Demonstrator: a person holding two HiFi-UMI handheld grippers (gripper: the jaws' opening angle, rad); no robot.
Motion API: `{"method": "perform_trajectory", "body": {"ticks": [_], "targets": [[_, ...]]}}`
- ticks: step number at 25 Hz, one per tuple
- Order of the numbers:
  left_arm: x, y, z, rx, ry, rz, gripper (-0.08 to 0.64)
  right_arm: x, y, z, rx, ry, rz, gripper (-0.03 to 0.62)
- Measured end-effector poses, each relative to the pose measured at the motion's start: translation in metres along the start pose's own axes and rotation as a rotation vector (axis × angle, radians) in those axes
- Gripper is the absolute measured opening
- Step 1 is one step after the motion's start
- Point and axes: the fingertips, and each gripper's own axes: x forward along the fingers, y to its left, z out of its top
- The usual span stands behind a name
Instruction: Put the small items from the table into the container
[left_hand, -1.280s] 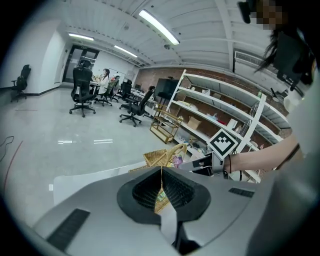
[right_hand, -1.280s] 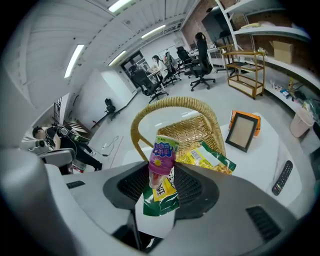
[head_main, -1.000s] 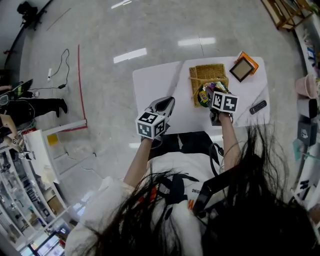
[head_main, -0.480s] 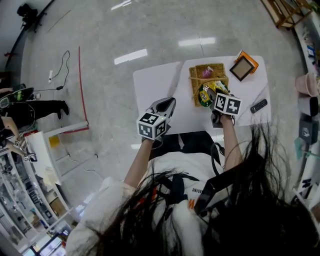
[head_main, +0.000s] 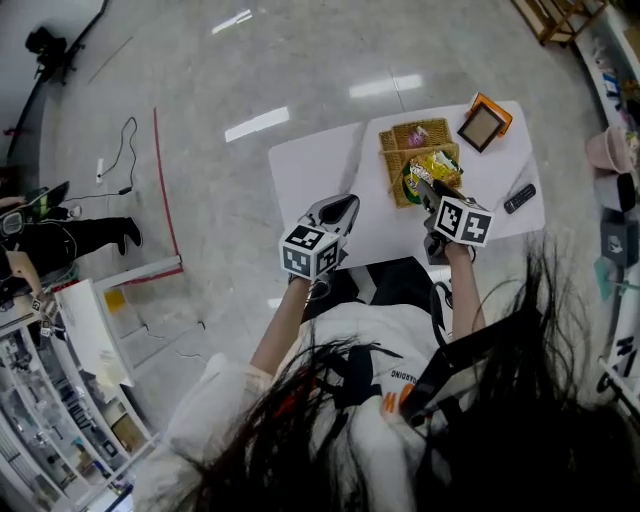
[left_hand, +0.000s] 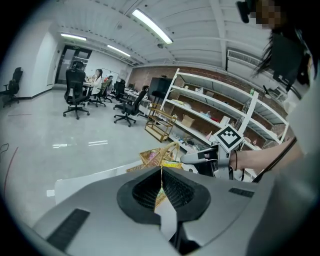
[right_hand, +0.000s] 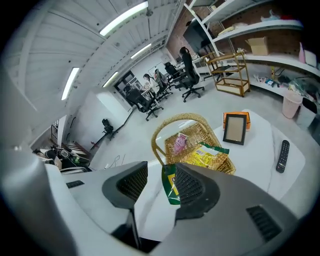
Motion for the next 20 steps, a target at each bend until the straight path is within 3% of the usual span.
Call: {"method": "perform_trajectory", "body": {"ticks": [13, 20], "targets": [[-0.051, -0.002, -0.028, 0.075, 0.008, -0.153, 0.006, -0.043, 0.081, -0.068, 0.092, -0.124, 0.014, 0.175], [-0.107, 0.002, -0.066, 0.116, 0.015, -0.213, 0.006, -0.058, 0.130, -0.121, 0.112, -0.172, -0.005, 0.175]]}}
